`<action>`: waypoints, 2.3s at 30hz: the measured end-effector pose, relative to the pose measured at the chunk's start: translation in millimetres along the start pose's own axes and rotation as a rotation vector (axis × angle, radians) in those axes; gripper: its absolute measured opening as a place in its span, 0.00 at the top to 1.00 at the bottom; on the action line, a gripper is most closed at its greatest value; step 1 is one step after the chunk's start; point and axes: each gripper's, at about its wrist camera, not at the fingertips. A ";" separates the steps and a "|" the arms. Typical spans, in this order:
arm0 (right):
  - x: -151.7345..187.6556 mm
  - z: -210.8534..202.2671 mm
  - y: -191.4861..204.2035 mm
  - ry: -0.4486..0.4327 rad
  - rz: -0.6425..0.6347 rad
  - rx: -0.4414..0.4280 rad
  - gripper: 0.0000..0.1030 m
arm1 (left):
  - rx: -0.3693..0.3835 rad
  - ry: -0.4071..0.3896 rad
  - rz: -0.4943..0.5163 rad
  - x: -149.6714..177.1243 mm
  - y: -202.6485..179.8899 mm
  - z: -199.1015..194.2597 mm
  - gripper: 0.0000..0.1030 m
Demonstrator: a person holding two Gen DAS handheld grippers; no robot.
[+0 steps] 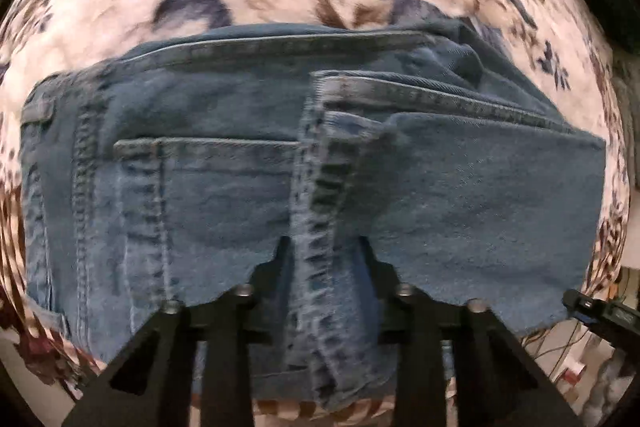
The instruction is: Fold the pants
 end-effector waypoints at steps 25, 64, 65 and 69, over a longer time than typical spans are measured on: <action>36.1 -2.4 244.8 -0.122 -0.361 0.209 0.10 | 0.121 -0.240 -0.689 90.4 178.6 -83.4 0.00; 68.3 91.2 298.1 -0.030 -0.469 0.232 0.10 | 0.437 -0.529 -0.797 128.1 210.4 -94.8 0.79; 67.6 90.0 294.6 -0.036 -0.460 0.227 0.10 | 0.454 -0.542 -0.771 126.8 204.0 -105.4 0.79; 61.8 79.4 283.2 -0.093 -0.471 0.268 0.10 | 0.423 -0.584 -0.644 118.6 165.4 -142.5 0.79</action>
Point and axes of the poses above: each gripper's, at about its wrist camera, not at the fingertips, and z roughly the way its jaws point, y to its left, x to its underside, and after that the axes turned 2 degrees about x, right-handed
